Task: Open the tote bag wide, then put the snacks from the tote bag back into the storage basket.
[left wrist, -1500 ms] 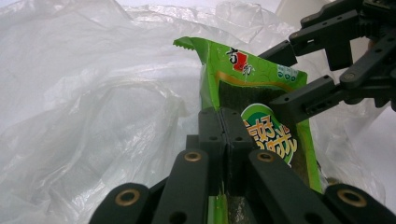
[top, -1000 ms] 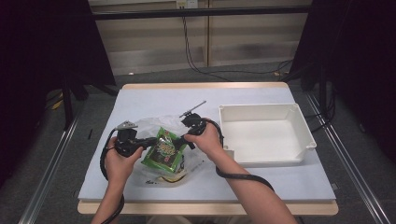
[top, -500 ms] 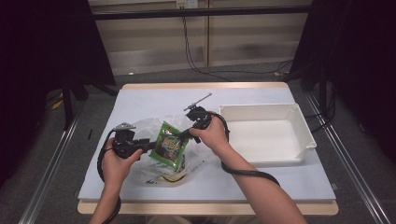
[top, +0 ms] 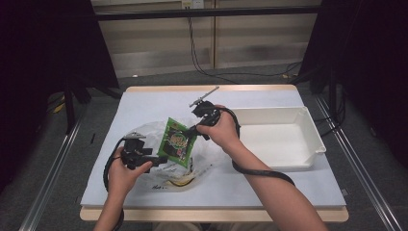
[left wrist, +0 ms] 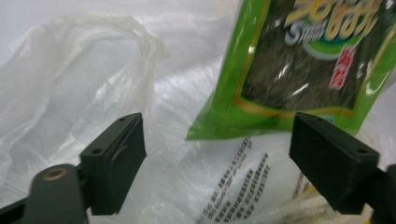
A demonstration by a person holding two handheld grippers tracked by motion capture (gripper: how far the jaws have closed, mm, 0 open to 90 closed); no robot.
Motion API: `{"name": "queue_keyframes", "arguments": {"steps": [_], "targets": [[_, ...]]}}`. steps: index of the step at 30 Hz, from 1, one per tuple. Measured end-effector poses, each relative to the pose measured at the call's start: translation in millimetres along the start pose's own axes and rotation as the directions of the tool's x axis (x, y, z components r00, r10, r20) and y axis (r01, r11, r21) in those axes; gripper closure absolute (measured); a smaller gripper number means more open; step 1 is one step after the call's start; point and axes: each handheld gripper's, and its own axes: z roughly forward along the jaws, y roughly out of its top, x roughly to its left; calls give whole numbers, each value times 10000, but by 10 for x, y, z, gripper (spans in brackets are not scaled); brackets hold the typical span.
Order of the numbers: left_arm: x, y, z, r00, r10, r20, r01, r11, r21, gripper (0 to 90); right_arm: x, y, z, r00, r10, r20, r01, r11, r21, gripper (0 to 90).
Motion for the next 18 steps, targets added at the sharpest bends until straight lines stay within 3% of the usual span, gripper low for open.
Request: {"name": "queue_keyframes", "arguments": {"steps": [2, 5, 18], "targets": [[-32, 7, -7, 9996, 219, -166, -220, 9997, -56, 144, 20, 24, -53, 9999, -108, 32, 108, 9999, -20, 809], [-61, 13, 10, 9996, 275, -45, -275, 9996, -15, 128, 46, 48, -124, 9996, -253, 109, 252, 9997, 44, 808], [-61, 3, 76, 9994, 271, -195, -269, 9996, 100, 113, 65, 143, -431, 9978, -637, 191, 637, 9980, 7, 803]]}}
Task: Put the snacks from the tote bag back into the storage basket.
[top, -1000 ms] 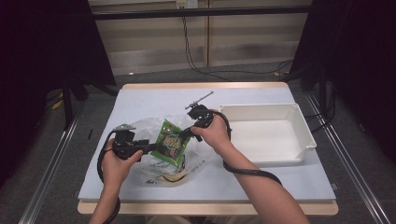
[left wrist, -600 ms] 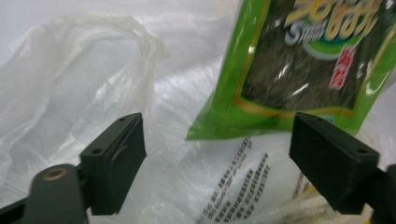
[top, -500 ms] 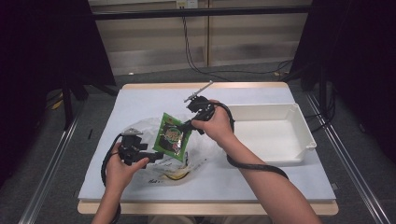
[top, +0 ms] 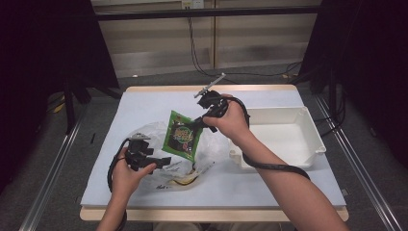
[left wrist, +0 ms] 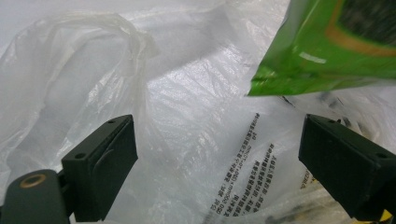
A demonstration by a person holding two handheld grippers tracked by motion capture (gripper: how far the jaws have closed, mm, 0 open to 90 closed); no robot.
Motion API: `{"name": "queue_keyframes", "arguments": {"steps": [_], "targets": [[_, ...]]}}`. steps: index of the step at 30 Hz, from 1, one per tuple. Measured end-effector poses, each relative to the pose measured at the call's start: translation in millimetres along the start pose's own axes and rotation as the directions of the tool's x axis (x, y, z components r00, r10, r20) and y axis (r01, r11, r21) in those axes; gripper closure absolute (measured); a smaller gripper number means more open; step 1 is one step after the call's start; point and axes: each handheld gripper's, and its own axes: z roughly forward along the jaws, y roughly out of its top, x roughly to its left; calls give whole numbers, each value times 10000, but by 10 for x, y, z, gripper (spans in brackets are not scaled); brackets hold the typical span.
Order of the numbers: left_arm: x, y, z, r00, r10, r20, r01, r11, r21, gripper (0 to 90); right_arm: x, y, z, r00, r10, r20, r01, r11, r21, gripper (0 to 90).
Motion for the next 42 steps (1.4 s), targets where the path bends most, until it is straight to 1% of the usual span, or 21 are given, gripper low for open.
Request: {"name": "queue_keyframes", "arguments": {"steps": [3, 6, 7, 8, 10, 12, 15, 18, 21, 22, 23, 26, 27, 30, 31, 32, 33, 34, 37, 39, 42], "targets": [[7, -2, 0, 9999, 118, -3, -118, 9998, 128, 113, 12, 44, -56, 9999, -72, -109, 72, 10000, -17, 802], [-11, -11, 5, 10000, -16, 29, 16, 10000, 72, 111, 33, 87, -99, 9998, -195, -68, 196, 9998, 30, 802], [-11, -8, -2, 10000, -17, -27, 17, 10000, 51, 111, 38, 100, -112, 9997, -199, -104, 200, 9998, 35, 802], [-7, -2, -17, 10000, 90, 7, -90, 9999, 122, 110, 42, 113, -126, 9997, -223, -137, 223, 9997, 27, 802], [-19, 3, -31, 10000, 81, 30, -81, 9999, 59, 109, 44, 136, -161, 9995, -287, -154, 287, 9996, 14, 802], [-55, 18, -47, 9998, 138, 145, -137, 9999, -69, 109, 49, 151, -191, 9994, -308, -146, 308, 9995, -2, 801], [-71, 32, -76, 9993, 231, 287, -229, 9997, -67, 107, 39, 162, -273, 9993, -362, -126, 361, 9993, -45, 800], [-83, 42, -87, 9993, 238, 284, -233, 9996, -172, 106, 30, 166, -352, 9989, -459, -55, 459, 9989, -10, 798], [-95, 42, -63, 9992, 226, 319, -225, 9997, -51, 108, 15, 165, -466, 9986, -517, 75, 518, 9987, -42, 798], [-95, 42, -63, 9992, 226, 319, -225, 9997, -51, 109, 15, 165, -466, 9986, -517, 75, 518, 9987, -42, 798], [-92, 35, -54, 9993, 198, 303, -198, 9998, -7, 109, -22, 158, -525, 9985, -538, 74, 539, 9985, -83, 798], [-103, 45, -53, 9996, 182, 238, -181, 9998, -65, 109, -67, 138, -607, 9984, -523, 192, 526, 9985, -127, 797], [-106, 55, -52, 9994, 210, 264, -207, 9997, -116, 109, -77, 128, -638, 9989, -425, 203, 428, 9990, -161, 797], [-127, 80, -36, 9992, 290, 261, -288, 9995, -86, 110, -119, 92, -710, 9987, -441, 255, 445, 9989, -172, 797], [-126, 85, -32, 9989, 381, 273, -381, 9993, -16, 110, -132, 79, -728, 9987, -415, 295, 420, 9990, -165, 797], [-136, 88, -23, 9992, 285, 267, -282, 9996, -90, 110, -148, 66, -746, 9988, -395, 294, 400, 9991, -146, 797], [-140, 92, -20, 9993, 289, 253, -287, 9995, -104, 111, -169, 54, -762, 9987, -418, 293, 423, 9990, -173, 797], [-134, 99, -23, 9989, 426, 218, -425, 9991, -53, 111, -186, 40, -778, 9988, -385, 314, 391, 9991, -176, 797], [-147, 111, -16, 9989, 391, 270, -389, 9992, -71, 110, -253, -4, -825, 9987, -367, 349, 372, 9992, -149, 796], [-148, 116, -10, 9985, 453, 323, -452, 9990, -27, 110, -300, -31, -857, 9983, -401, 413, 407, 9991, -131, 795], [-158, 123, 4, 9985, 408, 365, -406, 9992, -69, 110, -368, -63, -908, 9985, -296, 459, 301, 9995, -105, 795]]}}
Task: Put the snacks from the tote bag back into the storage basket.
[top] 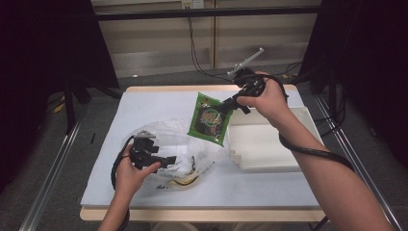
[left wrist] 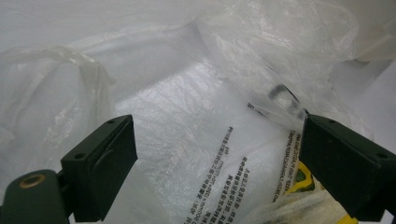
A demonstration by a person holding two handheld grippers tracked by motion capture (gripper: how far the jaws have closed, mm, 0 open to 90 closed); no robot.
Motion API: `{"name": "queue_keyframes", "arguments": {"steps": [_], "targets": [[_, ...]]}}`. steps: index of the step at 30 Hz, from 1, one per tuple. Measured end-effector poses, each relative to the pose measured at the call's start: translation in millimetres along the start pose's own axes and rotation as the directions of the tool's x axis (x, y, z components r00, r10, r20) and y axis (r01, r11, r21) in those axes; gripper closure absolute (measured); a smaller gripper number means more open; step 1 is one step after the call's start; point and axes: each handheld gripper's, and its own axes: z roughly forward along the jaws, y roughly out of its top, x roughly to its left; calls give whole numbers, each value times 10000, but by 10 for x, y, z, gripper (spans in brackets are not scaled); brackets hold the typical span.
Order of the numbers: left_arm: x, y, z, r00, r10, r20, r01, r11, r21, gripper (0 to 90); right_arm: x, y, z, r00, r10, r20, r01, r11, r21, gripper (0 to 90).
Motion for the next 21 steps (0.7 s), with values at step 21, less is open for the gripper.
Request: {"name": "queue_keyframes", "arguments": {"steps": [21], "targets": [[1, 62, 40, 9999, 75, -83, -75, 9999, 74, 112, -426, -281, -194, 9974, 468, 554, -479, 9986, 205, 788]]}}
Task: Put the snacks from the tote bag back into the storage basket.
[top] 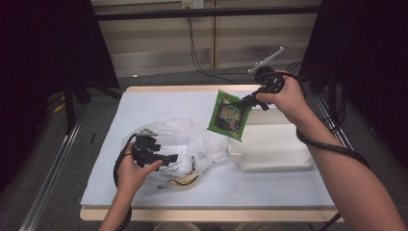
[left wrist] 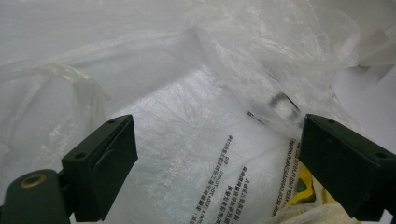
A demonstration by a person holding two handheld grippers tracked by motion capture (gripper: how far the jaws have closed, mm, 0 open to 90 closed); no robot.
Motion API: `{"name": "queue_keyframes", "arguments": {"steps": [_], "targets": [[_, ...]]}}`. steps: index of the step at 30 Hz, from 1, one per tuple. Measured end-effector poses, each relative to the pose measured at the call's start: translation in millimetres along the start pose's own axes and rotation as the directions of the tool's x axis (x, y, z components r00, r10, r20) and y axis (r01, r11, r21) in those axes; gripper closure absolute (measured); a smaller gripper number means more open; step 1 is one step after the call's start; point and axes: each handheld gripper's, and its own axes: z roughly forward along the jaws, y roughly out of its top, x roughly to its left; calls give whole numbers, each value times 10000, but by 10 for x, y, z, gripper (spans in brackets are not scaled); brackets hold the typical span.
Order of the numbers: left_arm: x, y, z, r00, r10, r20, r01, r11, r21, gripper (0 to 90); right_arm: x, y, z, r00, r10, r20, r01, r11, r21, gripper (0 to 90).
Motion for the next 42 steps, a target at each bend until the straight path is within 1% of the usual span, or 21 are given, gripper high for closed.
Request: {"name": "queue_keyframes", "arguments": {"steps": [1, 3, 10, 12, 13, 15, 17, 18, 22, 24, 25, 26, 28, 30, 33, 35, 36, 37, 42], "targets": [[6, 5, -1, 10000, 18, -12, -18, 10000, 29, 112, -49, -21, -13, 10000, 86, 49, -86, 10000, 1, 789], [-1, 6, 7, 10000, -13, -45, 14, 10000, 39, 111, -87, -34, -25, 9998, 155, 87, -155, 9999, 52, 788], [-6, 9, 29, 10000, -8, -96, 9, 10000, 65, 111, -244, -97, -77, 9993, 206, 321, -209, 9997, 108, 788], [-7, 12, 31, 10000, 31, -64, -30, 9999, 125, 111, -287, -113, -96, 9991, 198, 372, -200, 9998, 54, 788], [-13, 12, 37, 10000, -33, -57, 34, 10000, 70, 111, -301, -121, -103, 9989, 257, 400, -261, 9996, 79, 788], [-13, 14, 39, 9999, -21, -100, 22, 10000, 70, 112, -339, -137, -109, 9987, 260, 436, -264, 9996, 95, 788], [-13, 15, 43, 10000, -25, -93, 25, 10000, 68, 111, -367, -148, -111, 9984, 312, 468, -319, 9994, 139, 788], [-9, 17, 40, 9999, 43, -120, -41, 9999, 111, 111, -379, -154, -109, 9983, 339, 479, -346, 9993, 149, 788], [-9, 13, 56, 9999, -62, -108, 62, 10000, 34, 111, -439, -179, -94, 9980, 308, 543, -319, 9993, 197, 788], [-4, 12, 61, 9999, -85, -102, 86, 9999, 78, 111, -473, -195, -87, 9978, 340, 573, -353, 9991, 220, 787], [4, 16, 57, 10000, -9, -82, 10, 9998, 185, 111, -488, -205, -83, 9976, 385, 576, -401, 9989, 253, 787], [4, 18, 61, 10000, -27, -51, 28, 9999, 171, 111, -504, -216, -83, 9973, 406, 618, -425, 9986, 300, 787], [3, 25, 66, 9999, 34, -158, -33, 9999, 108, 111, -538, -241, -84, 9969, 493, 620, -509, 9984, 253, 787], [-1, 32, 74, 9999, -9, -126, 10, 10000, 53, 111, -577, -269, -96, 9966, 540, 618, -556, 9982, 230, 787], [7, 38, 69, 9999, 34, -124, -33, 9999, 134, 111, -627, -292, -114, 9959, 633, 651, -649, 9976, 227, 787], [-2, 30, 74, 9999, -81, -134, 81, 10000, 34, 111, -661, -303, -119, 9952, 703, 675, -719, 9972, 207, 787], [-5, 27, 72, 9998, -63, -176, 63, 10000, 36, 111, -671, -306, -119, 9950, 735, 681, -753, 9969, 234, 787], [-6, 27, 70, 9998, -46, -173, 47, 10000, 64, 111, -684, -311, -121, 9954, 629, 717, -651, 9974, 293, 788], [-11, 32, 78, 9999, -13, -139, 14, 10000, 87, 111, -705, -358, -137, 9956, 620, 696, -642, 9975, 304, 787]]}}
